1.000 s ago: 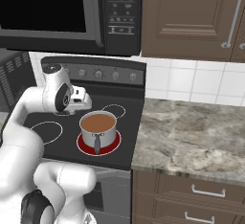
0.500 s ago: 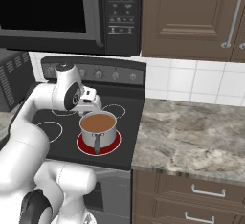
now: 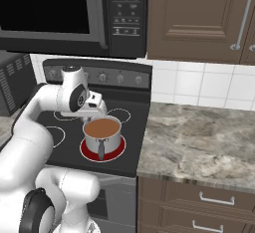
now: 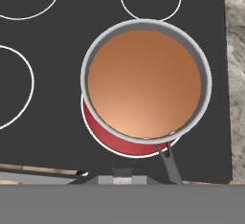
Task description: Pick up the sugar cube(s) and place them in the saucepan with hot chocolate.
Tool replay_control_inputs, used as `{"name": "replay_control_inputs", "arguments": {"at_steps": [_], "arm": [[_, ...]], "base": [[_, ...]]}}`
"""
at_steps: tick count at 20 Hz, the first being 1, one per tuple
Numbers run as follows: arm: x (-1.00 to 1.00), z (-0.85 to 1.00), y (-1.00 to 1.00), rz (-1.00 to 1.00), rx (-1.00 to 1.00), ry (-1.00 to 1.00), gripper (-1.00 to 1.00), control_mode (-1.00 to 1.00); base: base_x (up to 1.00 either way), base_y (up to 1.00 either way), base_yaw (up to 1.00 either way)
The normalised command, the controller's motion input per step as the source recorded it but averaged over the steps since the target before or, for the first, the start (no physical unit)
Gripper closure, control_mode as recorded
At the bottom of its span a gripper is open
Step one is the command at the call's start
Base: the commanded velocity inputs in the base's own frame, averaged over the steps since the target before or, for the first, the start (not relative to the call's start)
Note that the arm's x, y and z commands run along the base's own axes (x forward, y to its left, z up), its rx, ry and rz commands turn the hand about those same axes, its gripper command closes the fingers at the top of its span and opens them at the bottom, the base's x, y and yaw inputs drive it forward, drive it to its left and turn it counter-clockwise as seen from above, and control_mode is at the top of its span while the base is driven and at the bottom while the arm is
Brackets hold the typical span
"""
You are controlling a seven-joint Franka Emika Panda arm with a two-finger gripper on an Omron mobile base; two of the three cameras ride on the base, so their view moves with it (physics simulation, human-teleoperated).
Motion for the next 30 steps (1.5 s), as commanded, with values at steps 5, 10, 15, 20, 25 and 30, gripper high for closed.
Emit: {"name": "replay_control_inputs", "arguments": {"at_steps": [5,10,15,20,25,30], "arm": [[0.04,-0.04,0.0,0.0,0.0,0.02,1.0,-1.0],[0.04,0.0,0.0,0.0,0.0,0.0,1.0,-1.0],[0.1,-0.03,-0.03,0.0,0.0,0.0,1.0,-1.0],[0.29,0.0,-0.17,0.0,0.0,0.0,1.0,-1.0],[0.23,0.0,-0.14,0.0,0.0,0.0,1.0,-1.0],[0.26,0.0,-0.03,0.0,0.0,0.0,1.0,-1.0]], "base": [[0.0,0.0,0.0],[0.0,0.0,0.0],[0.0,0.0,0.0],[0.0,0.0,0.0],[0.0,0.0,0.0],[0.0,0.0,0.0]]}}
